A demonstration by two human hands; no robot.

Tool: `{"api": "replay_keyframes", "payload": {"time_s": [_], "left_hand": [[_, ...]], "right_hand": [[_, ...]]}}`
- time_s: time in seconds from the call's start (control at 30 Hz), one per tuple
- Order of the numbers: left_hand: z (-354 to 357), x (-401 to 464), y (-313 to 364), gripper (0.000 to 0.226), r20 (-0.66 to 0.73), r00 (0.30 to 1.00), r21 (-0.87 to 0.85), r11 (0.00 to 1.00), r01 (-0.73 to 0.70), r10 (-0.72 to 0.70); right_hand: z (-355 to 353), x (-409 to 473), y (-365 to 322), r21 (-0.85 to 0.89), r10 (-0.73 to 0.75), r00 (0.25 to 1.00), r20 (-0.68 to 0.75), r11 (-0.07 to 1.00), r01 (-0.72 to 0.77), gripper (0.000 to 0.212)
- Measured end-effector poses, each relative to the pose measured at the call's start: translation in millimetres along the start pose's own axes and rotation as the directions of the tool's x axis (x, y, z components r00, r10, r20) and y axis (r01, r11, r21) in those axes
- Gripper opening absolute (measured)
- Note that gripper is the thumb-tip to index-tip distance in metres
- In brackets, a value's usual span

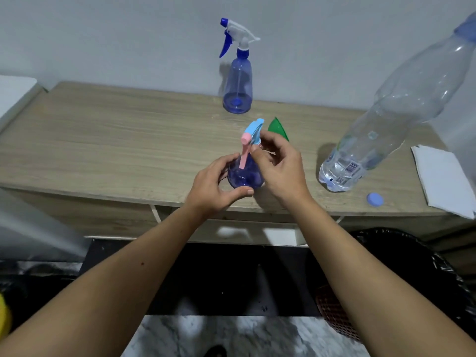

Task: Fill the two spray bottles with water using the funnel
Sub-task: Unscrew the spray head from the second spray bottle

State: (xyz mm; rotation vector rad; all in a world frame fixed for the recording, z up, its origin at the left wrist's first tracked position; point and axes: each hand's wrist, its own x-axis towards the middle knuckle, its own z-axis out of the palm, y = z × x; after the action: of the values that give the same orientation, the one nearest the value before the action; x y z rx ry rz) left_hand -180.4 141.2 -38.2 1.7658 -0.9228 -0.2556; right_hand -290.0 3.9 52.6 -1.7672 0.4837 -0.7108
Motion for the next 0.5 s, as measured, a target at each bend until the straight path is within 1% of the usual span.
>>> {"api": "replay_keyframes", "payload": {"time_s": [0.1,0.13,0.23,0.33,0.4,0.5], "left_hand": [[0.5,0.3,-1.1,0.091,-0.007,1.000,0.013,1.000,0.012,-0.012],[0.9,-0.1,-1.0,0.091,-0.007,1.000,0.014,1.000,0.013,-0.013],[1.2,-1.2,0.7,0.091,-0.009,1.000,0.012,1.000,-0.001,0.001],[0.1,-2.8,4.1,0.093,-0.018,1.000,0.027,1.000,-0.010,0.011],[-0.3,-3.1,4.7,0.092,-0.014,1.000,0.028,0.999,-0.016,0.016],[-0.1,-3.3,6.2,0.091,-0.011,1.000,0.015,1.000,-0.022,0.022]], "right_hand": [[3.4,1.9,-4.8,0.051,0.028,0.999,-0.045,0.998,-0.026,0.043],[4.3,3.2,-5.2,0.049,0.038,0.998,-0.057,0.998,-0.035,0.044],[2.5,5.8,-4.0,0.059,0.052,0.997,-0.060,0.997,-0.049,0.035],[-2.8,0.5,-4.2,0.061,0.003,1.000,-0.005,0.998,-0.003,0.024],[-5.0,-1.1,-4.0,0.028,-0.032,0.999,0.012,0.999,0.032,0.023],[-4.0,0.9,-2.8,-0.032,-0.058,0.998,-0.010,0.998,0.058,0.027]]}}
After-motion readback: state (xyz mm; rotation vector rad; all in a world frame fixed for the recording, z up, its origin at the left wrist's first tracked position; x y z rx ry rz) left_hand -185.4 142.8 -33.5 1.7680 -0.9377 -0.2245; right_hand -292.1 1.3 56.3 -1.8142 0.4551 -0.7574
